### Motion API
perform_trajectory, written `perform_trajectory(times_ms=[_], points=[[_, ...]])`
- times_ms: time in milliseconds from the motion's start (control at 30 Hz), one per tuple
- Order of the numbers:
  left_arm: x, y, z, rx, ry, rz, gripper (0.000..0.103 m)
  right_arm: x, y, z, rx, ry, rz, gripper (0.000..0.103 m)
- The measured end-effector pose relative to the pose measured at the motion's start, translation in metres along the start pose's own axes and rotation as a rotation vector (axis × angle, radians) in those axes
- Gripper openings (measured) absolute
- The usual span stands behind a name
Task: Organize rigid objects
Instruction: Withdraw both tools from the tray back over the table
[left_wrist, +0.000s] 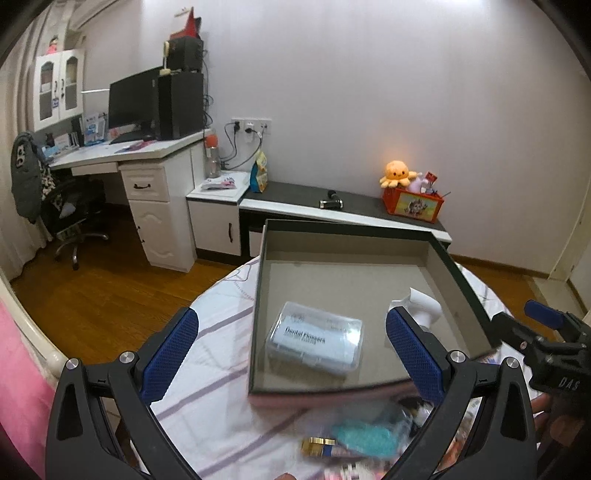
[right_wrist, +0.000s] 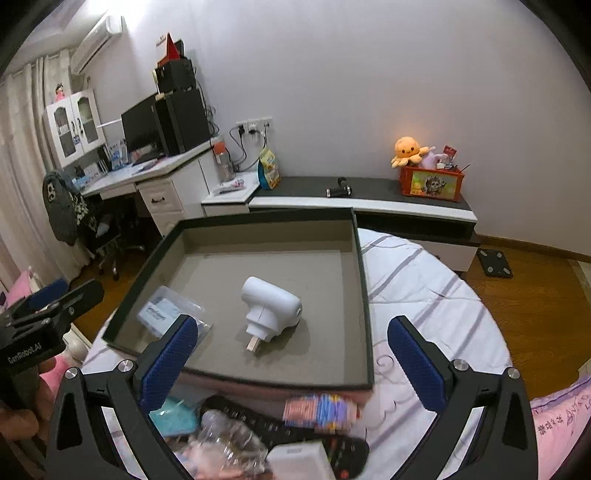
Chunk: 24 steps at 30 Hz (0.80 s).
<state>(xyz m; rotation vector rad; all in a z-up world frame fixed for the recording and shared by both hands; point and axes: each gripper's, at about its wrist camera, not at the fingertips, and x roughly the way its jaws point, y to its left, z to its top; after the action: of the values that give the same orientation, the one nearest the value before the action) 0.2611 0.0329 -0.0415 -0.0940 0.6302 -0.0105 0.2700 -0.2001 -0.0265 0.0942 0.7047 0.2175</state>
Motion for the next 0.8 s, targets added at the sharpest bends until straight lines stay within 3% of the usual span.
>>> perform_trajectory(times_ms=[300,800], points=[[-0.05,0.003,-0.025,0.004,-0.024,0.008,0.103,-0.054,0.005,-0.017,0.015,-0.064,0.003,0.103],[-0.114,-0.007,-0.088,0.008,-0.051,-0.028,0.103,-0.11,-0.005,-0.082,0.074,-0.089,-0.031,0.103]])
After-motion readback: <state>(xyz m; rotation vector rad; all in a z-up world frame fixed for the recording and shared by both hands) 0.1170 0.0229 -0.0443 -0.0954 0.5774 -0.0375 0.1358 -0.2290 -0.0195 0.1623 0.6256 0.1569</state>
